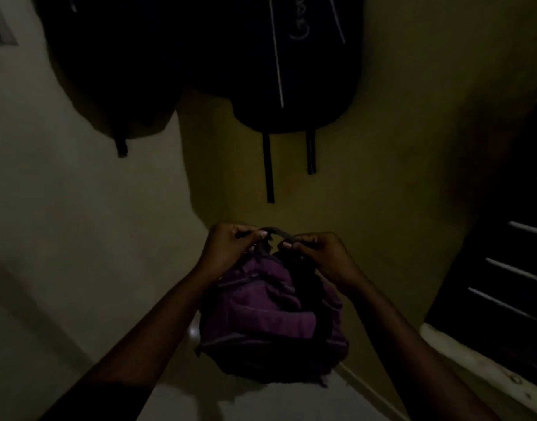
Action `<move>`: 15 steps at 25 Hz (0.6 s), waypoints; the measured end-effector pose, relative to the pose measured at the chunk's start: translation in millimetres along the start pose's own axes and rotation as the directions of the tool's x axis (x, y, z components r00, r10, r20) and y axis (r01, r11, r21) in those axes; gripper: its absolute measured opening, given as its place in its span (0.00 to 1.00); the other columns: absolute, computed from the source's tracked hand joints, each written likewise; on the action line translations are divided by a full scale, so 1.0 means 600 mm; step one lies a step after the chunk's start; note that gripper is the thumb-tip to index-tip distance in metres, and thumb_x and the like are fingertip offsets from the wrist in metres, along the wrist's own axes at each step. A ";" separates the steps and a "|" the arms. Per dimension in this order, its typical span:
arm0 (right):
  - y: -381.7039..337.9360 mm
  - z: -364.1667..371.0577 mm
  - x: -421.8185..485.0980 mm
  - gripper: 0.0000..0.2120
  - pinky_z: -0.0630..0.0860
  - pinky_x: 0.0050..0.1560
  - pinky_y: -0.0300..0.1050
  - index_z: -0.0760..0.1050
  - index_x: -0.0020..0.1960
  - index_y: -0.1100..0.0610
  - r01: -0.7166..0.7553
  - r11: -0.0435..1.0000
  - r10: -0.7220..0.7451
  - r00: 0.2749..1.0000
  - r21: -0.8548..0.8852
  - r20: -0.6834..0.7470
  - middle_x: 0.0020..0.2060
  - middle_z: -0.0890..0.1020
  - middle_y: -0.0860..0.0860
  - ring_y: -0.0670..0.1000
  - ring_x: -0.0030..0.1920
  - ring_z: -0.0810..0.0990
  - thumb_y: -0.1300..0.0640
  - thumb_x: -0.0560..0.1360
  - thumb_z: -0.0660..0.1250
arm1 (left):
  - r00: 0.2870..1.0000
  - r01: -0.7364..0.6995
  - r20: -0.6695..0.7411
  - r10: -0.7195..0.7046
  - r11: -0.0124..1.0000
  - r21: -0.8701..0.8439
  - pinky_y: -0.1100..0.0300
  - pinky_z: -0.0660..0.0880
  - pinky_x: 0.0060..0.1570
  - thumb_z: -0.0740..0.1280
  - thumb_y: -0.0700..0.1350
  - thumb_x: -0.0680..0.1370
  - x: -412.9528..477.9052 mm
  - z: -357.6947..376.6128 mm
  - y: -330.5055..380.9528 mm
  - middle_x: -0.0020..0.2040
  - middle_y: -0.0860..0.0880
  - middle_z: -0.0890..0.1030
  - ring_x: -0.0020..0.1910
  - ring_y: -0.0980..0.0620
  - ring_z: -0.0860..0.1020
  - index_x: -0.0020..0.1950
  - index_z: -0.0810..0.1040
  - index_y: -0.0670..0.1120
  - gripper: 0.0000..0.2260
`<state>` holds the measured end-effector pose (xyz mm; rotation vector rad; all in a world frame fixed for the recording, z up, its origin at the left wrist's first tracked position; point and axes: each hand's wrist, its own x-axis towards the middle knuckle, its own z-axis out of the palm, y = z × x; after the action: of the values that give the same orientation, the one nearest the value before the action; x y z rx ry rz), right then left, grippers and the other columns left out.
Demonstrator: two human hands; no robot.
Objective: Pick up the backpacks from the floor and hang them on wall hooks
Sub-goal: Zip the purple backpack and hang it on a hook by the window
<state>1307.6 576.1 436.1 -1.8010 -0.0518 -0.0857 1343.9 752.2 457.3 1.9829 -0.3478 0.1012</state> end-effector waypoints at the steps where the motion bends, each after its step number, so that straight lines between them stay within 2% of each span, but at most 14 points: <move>1: -0.019 -0.021 0.013 0.08 0.75 0.39 0.34 0.82 0.51 0.62 0.018 1.000 -0.018 1.000 -0.013 -0.012 0.40 0.83 0.52 0.43 0.36 0.79 0.62 0.73 0.68 | 1.000 -0.027 0.000 0.027 0.999 -0.020 0.72 0.72 0.30 0.71 0.42 0.72 0.028 0.003 0.018 0.33 0.55 0.80 0.26 0.70 0.76 0.49 0.82 0.48 0.06; 3: -0.064 -0.066 0.041 0.10 0.78 0.41 0.31 0.80 0.54 0.65 0.067 0.997 -0.068 0.996 -0.028 -0.063 0.44 0.83 0.55 0.40 0.35 0.81 0.63 0.75 0.65 | 0.994 -0.113 0.006 0.113 0.992 -0.056 0.71 0.73 0.32 0.72 0.44 0.71 0.088 0.010 0.062 0.34 0.54 0.81 0.27 0.69 0.77 0.46 0.83 0.49 0.05; 6: -0.152 -0.141 0.086 0.12 0.78 0.36 0.27 0.77 0.57 0.68 0.143 0.985 -0.158 0.973 -0.100 -0.170 0.45 0.81 0.55 0.40 0.31 0.81 0.64 0.77 0.62 | 0.953 -0.299 0.010 0.304 0.943 -0.143 0.70 0.74 0.36 0.71 0.43 0.72 0.186 0.021 0.149 0.36 0.55 0.81 0.30 0.69 0.77 0.43 0.82 0.51 0.03; 9: -0.242 -0.208 0.132 0.13 0.77 0.35 0.27 0.76 0.58 0.70 0.172 0.975 -0.204 0.940 -0.138 -0.272 0.39 0.82 0.52 0.39 0.29 0.80 0.64 0.78 0.61 | 0.884 -0.460 -0.024 0.466 0.861 -0.217 0.76 0.74 0.37 0.67 0.41 0.75 0.272 0.031 0.241 0.38 0.57 0.81 0.32 0.71 0.78 0.47 0.82 0.47 0.05; 11: -0.302 -0.244 0.160 0.13 0.77 0.35 0.27 0.76 0.58 0.71 0.201 0.966 -0.244 0.918 -0.164 -0.312 0.33 0.82 0.47 0.38 0.27 0.80 0.64 0.78 0.59 | 0.844 -0.531 -0.082 0.530 0.804 -0.265 0.78 0.73 0.37 0.65 0.41 0.76 0.325 0.040 0.297 0.41 0.53 0.81 0.32 0.70 0.78 0.50 0.82 0.43 0.07; 13: -0.362 -0.273 0.181 0.14 0.77 0.36 0.27 0.75 0.59 0.70 0.212 0.951 -0.284 0.888 -0.225 -0.361 0.39 0.82 0.51 0.40 0.28 0.80 0.64 0.79 0.58 | 0.809 -0.584 -0.153 0.568 0.747 -0.318 0.75 0.74 0.40 0.63 0.41 0.77 0.366 0.049 0.349 0.44 0.51 0.81 0.37 0.66 0.77 0.52 0.81 0.41 0.09; 15: -0.418 -0.298 0.195 0.15 0.77 0.35 0.27 0.75 0.60 0.70 0.225 0.934 -0.328 0.848 -0.277 -0.417 0.46 0.80 0.56 0.41 0.32 0.79 0.64 0.80 0.56 | 0.750 -0.661 -0.240 0.617 0.680 -0.317 0.69 0.73 0.42 0.62 0.43 0.78 0.396 0.060 0.399 0.44 0.49 0.80 0.41 0.57 0.78 0.52 0.81 0.40 0.10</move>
<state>1398.4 458.4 730.3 -1.9384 0.0355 -0.7518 1498.7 580.1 705.8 1.3752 -0.9157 0.5557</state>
